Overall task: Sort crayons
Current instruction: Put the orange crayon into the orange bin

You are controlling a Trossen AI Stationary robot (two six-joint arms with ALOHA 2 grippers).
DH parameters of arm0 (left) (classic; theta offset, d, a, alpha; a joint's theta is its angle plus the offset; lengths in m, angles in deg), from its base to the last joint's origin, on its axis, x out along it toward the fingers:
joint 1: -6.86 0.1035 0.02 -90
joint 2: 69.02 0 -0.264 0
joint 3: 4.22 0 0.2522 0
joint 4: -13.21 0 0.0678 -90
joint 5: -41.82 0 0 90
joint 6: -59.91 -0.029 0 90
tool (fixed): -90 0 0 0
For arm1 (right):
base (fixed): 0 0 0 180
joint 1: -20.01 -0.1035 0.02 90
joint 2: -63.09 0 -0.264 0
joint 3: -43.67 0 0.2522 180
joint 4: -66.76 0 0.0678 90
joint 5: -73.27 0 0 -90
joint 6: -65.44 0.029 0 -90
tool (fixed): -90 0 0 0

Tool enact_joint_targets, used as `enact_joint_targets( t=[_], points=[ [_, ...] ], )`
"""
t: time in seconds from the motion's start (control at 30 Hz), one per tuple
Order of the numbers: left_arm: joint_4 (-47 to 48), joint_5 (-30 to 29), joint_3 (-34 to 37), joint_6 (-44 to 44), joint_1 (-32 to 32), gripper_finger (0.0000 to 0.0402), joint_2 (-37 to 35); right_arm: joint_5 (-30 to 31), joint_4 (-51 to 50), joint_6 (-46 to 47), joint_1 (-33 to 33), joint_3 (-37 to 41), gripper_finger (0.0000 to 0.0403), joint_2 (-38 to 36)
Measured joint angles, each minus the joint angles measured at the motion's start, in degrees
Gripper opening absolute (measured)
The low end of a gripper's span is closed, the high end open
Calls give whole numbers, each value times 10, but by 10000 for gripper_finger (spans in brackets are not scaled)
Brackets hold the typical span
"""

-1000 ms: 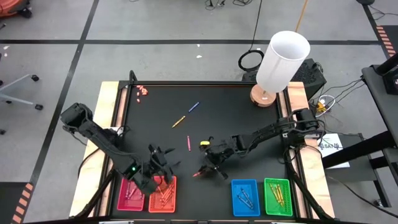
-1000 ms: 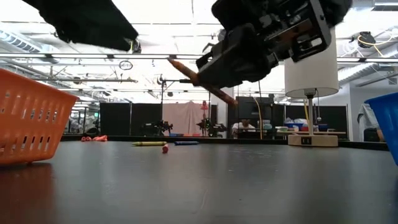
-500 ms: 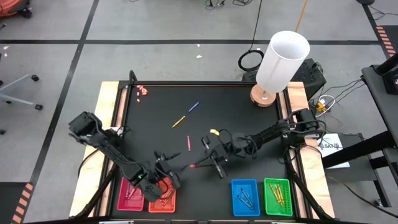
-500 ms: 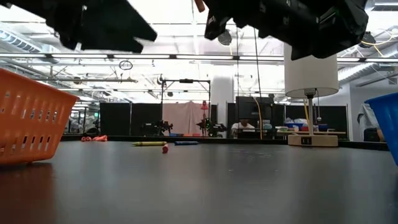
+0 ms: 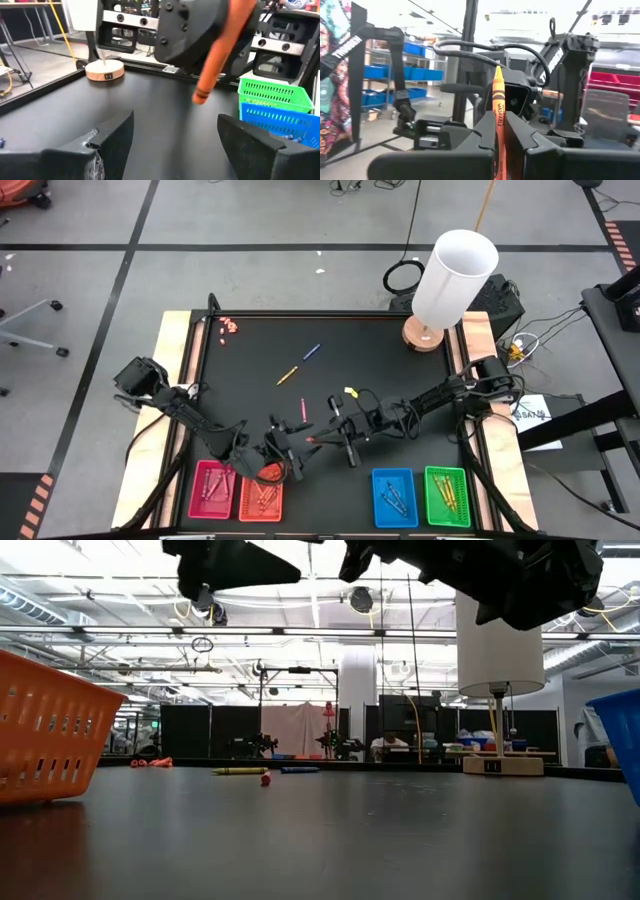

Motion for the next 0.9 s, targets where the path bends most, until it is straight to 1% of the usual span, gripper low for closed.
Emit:
enact_joint_targets(
  t=[0.13,0.23,0.37,0.53,0.67,0.77,0.9],
  points=[
    [-9,21,0,0,12,292,0,37,-13,-13,0,0,2,0],
    [-12,26,0,0,18,292,0,53,-24,-23,0,0,2,0],
    [-42,30,0,-26,23,292,0,56,-28,-28,0,0,2,0],
    [-63,64,0,-47,31,284,0,55,-28,-37,0,0,2,0],
    [-63,65,0,-46,37,253,0,55,-33,-37,0,0,2,0],
    [-62,66,0,-46,40,216,0,55,-32,-37,0,0,2,0],
    [-59,68,0,-46,40,157,0,56,-37,-34,1,0,2,0]
  ],
)
